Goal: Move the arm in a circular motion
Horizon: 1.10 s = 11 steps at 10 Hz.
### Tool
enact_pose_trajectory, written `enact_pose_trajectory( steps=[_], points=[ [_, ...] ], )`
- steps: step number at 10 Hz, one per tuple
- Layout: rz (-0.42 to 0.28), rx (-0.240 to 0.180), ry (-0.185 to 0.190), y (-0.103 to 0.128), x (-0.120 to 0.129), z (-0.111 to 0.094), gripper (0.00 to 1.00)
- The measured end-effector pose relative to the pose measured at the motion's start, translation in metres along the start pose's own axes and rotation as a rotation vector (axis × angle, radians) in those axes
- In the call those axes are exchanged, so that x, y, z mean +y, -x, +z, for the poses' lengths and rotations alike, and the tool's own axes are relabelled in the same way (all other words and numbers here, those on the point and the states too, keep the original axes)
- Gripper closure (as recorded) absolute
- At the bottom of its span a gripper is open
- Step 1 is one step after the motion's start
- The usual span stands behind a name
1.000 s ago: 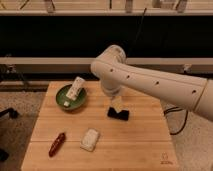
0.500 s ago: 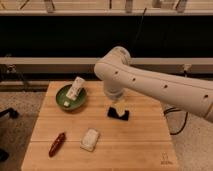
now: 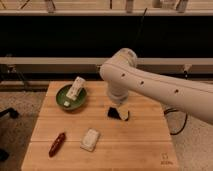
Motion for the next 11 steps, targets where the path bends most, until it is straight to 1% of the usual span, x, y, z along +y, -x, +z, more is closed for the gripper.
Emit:
enact_pose_trajectory(
  steps=[2, 4, 6, 8, 9, 11],
  points=[
    [0.009, -0.009, -0.001, -0.004, 0.007, 0.000, 0.20],
    [0.035, -0.013, 0.000, -0.014, 0.026, -0.001, 0.20],
    [0.055, -0.012, 0.002, -0.026, 0.036, -0.001, 0.20],
    [0.070, -0.015, 0.000, -0.032, 0.038, -0.001, 0.20],
    [0.086, -0.025, 0.001, -0.037, 0.041, 0.000, 0.20],
    [0.130, -0.030, 0.009, -0.063, 0.059, 0.005, 0.20]
  ],
)
